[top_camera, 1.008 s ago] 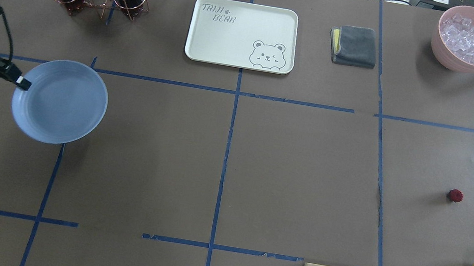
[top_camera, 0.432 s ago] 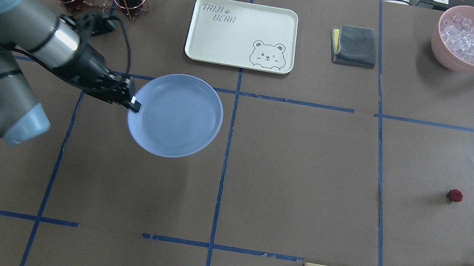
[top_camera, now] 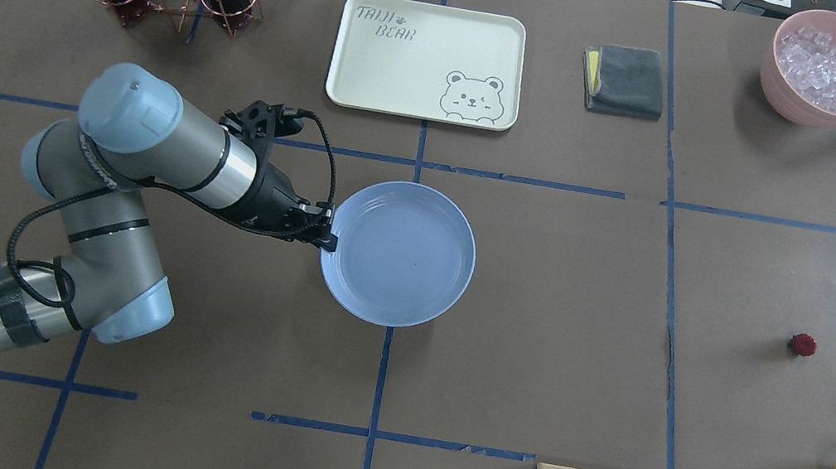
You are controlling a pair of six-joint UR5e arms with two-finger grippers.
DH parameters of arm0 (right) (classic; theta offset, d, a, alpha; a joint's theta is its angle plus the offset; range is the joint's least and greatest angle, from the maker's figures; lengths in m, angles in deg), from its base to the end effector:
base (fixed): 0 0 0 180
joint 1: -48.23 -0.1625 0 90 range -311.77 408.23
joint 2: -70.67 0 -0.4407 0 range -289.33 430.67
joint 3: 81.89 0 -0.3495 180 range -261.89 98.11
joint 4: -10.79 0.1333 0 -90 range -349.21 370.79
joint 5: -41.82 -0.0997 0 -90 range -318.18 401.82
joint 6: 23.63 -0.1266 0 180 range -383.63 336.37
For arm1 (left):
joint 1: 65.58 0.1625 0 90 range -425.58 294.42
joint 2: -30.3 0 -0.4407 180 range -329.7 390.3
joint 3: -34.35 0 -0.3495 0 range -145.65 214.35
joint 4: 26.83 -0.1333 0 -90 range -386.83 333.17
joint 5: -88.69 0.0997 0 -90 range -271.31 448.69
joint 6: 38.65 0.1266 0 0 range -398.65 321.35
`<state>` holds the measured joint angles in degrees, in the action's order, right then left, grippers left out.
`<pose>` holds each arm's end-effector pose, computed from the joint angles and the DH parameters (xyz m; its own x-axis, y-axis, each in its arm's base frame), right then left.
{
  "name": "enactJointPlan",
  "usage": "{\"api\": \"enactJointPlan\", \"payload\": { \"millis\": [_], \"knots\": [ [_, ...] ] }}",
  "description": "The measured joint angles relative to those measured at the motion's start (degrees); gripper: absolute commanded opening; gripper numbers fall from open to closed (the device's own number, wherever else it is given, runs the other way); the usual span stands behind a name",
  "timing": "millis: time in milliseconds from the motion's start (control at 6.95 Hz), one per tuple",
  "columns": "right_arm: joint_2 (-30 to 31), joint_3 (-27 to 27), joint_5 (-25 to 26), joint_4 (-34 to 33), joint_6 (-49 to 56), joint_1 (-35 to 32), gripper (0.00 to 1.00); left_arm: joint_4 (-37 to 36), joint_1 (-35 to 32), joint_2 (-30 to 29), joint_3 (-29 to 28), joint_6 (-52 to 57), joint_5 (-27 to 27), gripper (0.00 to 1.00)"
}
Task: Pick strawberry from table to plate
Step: 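Carry the plate with the left gripper to the table center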
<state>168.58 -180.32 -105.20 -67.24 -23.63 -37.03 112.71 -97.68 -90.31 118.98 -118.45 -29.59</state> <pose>-0.0061 -0.4019 0.6416 0.5275 -0.2258 0.8190 0.0807 0.9730 0.2163 0.5322 -0.4204 0.3258 0.2332 0.0378 -0.9717 0.0400 0.9980 0.0485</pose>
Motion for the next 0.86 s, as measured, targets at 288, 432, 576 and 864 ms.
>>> {"api": "enactJointPlan", "payload": {
  "millis": [288,432,576,864],
  "knots": [
    [0.00,0.00,-0.12,0.01,0.00,0.00,1.00,1.22,1.96,-0.86,-2.35,-0.02,2.83,0.00],
    [-0.03,-0.01,-0.17,0.04,0.00,0.00,1.00,1.55,2.30,-0.89,-2.86,-0.01,3.10,0.00],
    [-0.12,-0.01,-0.17,0.06,0.00,0.03,1.00,1.95,2.43,-0.81,-3.04,0.04,3.16,0.00],
    [-0.30,-0.01,-0.12,0.06,0.00,0.04,1.00,2.27,2.43,-0.39,-2.98,0.20,3.15,0.00]
  ]
}}
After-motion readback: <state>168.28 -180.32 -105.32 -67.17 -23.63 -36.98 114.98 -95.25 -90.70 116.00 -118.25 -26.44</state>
